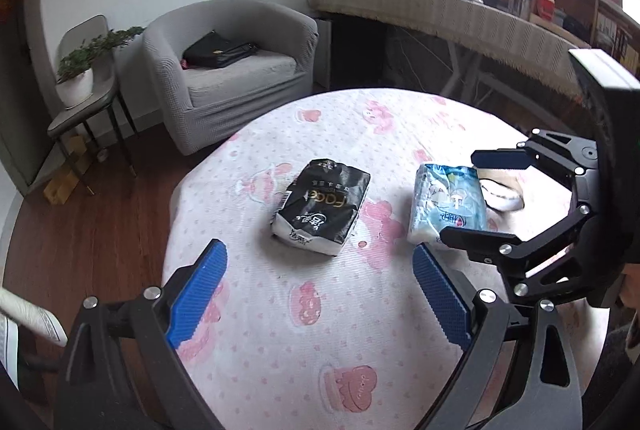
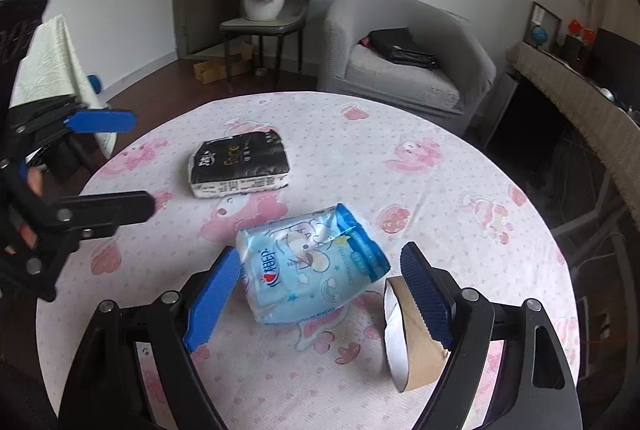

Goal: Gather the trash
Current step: 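Close the right tool on the blue wet-wipe pack while the left tool grasps the black tissue pack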

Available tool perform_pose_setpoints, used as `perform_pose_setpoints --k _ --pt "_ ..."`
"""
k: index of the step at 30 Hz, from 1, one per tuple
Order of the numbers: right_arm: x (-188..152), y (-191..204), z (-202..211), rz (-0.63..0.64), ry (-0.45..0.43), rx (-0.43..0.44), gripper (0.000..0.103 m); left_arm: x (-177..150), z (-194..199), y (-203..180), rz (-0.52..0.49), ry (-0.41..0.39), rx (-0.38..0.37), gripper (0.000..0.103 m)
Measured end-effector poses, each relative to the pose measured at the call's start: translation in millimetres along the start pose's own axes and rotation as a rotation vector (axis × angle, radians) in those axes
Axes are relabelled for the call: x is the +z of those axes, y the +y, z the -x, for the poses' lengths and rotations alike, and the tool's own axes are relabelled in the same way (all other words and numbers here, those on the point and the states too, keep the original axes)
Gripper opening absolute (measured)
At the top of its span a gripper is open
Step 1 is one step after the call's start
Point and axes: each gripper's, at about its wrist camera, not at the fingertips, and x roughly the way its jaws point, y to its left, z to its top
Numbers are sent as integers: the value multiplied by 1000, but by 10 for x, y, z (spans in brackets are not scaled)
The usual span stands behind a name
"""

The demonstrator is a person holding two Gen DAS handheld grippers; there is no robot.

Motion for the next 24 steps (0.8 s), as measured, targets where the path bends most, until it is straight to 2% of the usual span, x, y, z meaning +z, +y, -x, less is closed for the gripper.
perform_pose_setpoints --k 3,7,15,17,24 --pt "-3 46 12 41 1 44 86 52 -93 20 -18 21 -22 96" --pt "-9 120 -39 88 21 -3 87 104 -218 46 -38 54 -48 96" --pt "28 -25 -126 25 32 20 86 182 -405 90 -89 102 -53 96" --pt "40 -68 -146 -3 42 51 75 194 -446 75 -100 108 -67 96" --pt "113 -211 -94 -116 7 122 70 226 -622 103 -116 140 -55 96"
